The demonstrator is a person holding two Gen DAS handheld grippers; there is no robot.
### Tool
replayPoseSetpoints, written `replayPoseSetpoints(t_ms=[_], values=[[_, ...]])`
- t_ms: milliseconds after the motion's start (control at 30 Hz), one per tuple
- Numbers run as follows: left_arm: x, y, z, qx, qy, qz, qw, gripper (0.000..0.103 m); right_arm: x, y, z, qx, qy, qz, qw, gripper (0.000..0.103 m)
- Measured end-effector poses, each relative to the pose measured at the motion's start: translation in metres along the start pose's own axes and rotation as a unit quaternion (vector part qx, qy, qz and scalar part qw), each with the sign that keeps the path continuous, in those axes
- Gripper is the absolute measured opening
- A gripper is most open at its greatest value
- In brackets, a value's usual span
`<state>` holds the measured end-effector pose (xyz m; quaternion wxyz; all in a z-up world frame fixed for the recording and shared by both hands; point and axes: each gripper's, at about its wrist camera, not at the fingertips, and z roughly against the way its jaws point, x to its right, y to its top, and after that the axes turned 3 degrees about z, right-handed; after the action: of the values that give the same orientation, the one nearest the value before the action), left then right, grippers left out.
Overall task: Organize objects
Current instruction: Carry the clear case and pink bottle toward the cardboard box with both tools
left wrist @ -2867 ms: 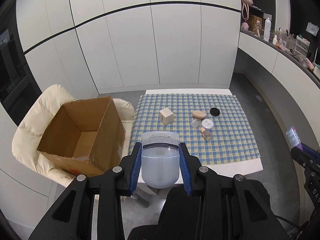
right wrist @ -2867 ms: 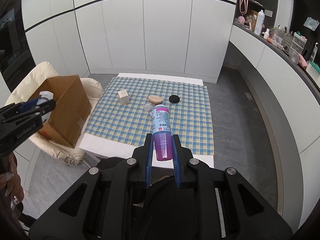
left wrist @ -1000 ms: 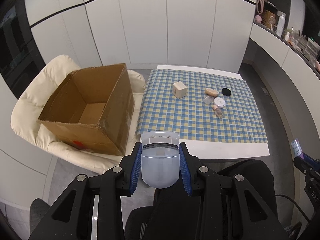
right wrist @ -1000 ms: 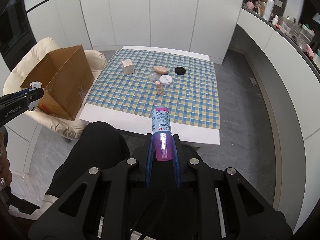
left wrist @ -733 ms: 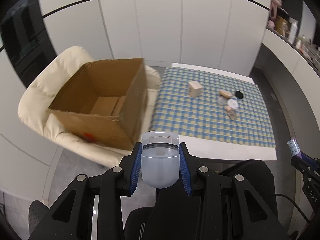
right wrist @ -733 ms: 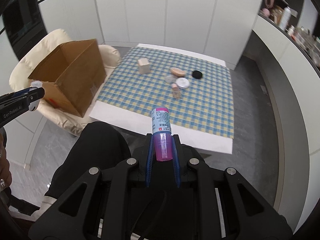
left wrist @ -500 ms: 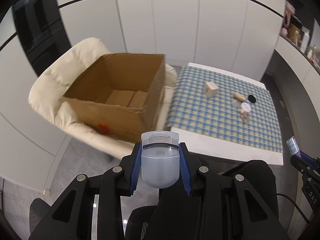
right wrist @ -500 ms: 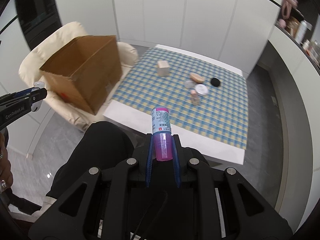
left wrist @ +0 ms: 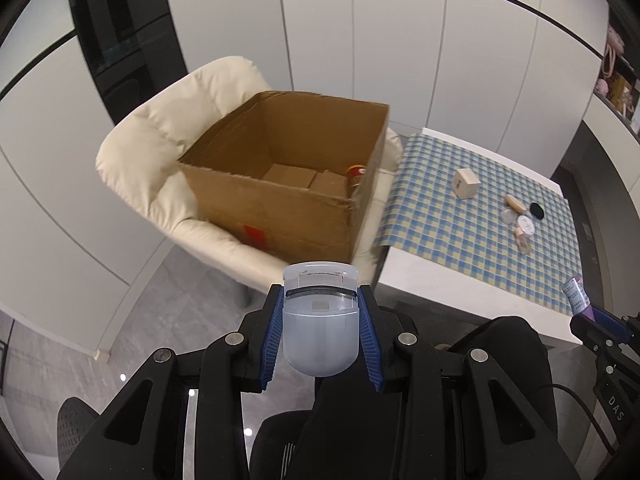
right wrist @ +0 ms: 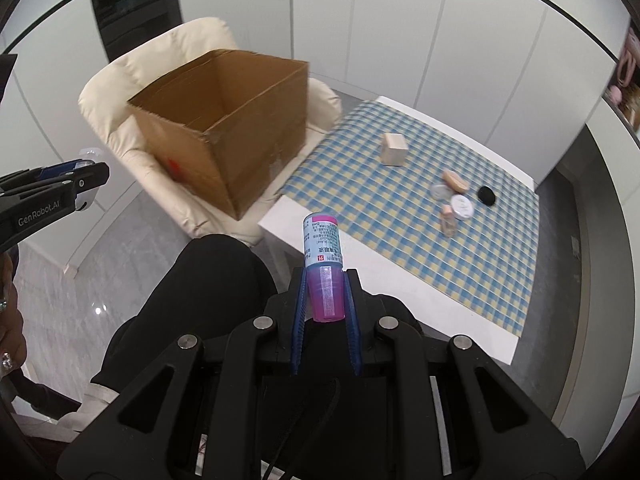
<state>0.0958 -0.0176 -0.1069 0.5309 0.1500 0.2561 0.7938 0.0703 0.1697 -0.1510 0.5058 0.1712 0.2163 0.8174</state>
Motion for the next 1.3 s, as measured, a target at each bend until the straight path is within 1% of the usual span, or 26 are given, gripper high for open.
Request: replayPoseSetpoints(t_ms=[200, 433, 633, 700, 800, 867, 967, 1167, 1300], values=[[-0.024, -0.003, -0.003, -0.007, 0.014, 0.021, 0.9996, 0.036, -0.022, 0.007, -0.003, 0.002, 0.017, 0.025, 1.0, 0.019], [-0.043, -0.004, -0.008, -0.013, 0.022, 0.039, 0.9989, 0.036, -0.046, 0.016, -0.015, -0.003, 0.023, 0.053, 0.998, 0.019], [-0.05, -0.001, -0.013, -0.01, 0.028, 0.043, 0.9986, 0.036, -0.056, 0.023, -0.019, 0.001, 0.027, 0.068, 0.997, 0.019], [-0.052, 0.0, -0.016, -0.007, 0.03, 0.049, 0.9983, 0.036, -0.056, 0.027, -0.021, 0.007, 0.021, 0.066, 0.998, 0.019], [-0.054, 0.004, -0.022, -0.003, 0.031, 0.062, 0.9976, 0.036, -0.054, 0.035, -0.026, 0.008, 0.024, 0.06, 0.998, 0.019], [-0.056, 0.009, -0.028, 0.001, 0.032, 0.071, 0.997, 0.036, -0.053, 0.042, -0.031, 0.008, 0.027, 0.057, 0.998, 0.019], [-0.055, 0.02, -0.039, 0.0, 0.02, 0.08, 0.9966, 0.036, -0.051, 0.055, -0.038, 0.012, 0.031, 0.057, 0.998, 0.019], [-0.051, 0.051, -0.068, 0.007, 0.025, 0.087, 0.9959, 0.036, -0.056, 0.089, -0.063, 0.023, 0.024, 0.067, 0.997, 0.019], [-0.051, 0.074, -0.087, 0.011, 0.036, 0.088, 0.9954, 0.036, -0.064, 0.115, -0.079, 0.029, 0.026, 0.076, 0.996, 0.019]])
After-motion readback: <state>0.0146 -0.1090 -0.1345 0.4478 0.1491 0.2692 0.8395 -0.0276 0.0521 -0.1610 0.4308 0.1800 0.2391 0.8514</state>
